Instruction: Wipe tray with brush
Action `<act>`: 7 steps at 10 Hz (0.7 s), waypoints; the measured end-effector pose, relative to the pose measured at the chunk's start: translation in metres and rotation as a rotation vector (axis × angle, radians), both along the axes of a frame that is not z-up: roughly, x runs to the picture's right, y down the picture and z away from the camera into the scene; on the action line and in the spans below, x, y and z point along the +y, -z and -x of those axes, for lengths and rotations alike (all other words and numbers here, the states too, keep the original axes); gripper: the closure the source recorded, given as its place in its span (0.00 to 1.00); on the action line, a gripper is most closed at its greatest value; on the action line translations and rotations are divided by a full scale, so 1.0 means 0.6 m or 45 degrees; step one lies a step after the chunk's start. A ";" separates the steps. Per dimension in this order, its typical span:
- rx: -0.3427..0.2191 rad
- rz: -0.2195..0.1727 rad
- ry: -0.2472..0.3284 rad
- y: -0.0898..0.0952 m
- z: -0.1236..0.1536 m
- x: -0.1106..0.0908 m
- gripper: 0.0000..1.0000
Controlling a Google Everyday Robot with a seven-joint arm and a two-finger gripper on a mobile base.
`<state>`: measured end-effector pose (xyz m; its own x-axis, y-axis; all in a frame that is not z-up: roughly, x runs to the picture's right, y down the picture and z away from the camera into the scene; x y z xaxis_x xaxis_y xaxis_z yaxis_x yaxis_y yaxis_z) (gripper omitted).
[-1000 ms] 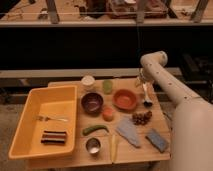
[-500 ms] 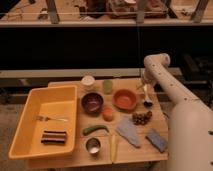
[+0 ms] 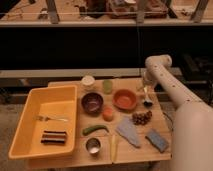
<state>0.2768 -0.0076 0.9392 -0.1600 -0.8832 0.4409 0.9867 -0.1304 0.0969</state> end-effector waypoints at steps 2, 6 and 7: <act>-0.011 0.001 0.002 0.006 0.009 0.007 0.35; -0.016 0.016 0.010 0.007 0.013 0.033 0.35; -0.017 0.024 0.010 0.004 0.015 0.040 0.35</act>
<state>0.2681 0.0165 0.9369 -0.1727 -0.8736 0.4550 0.9843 -0.1359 0.1128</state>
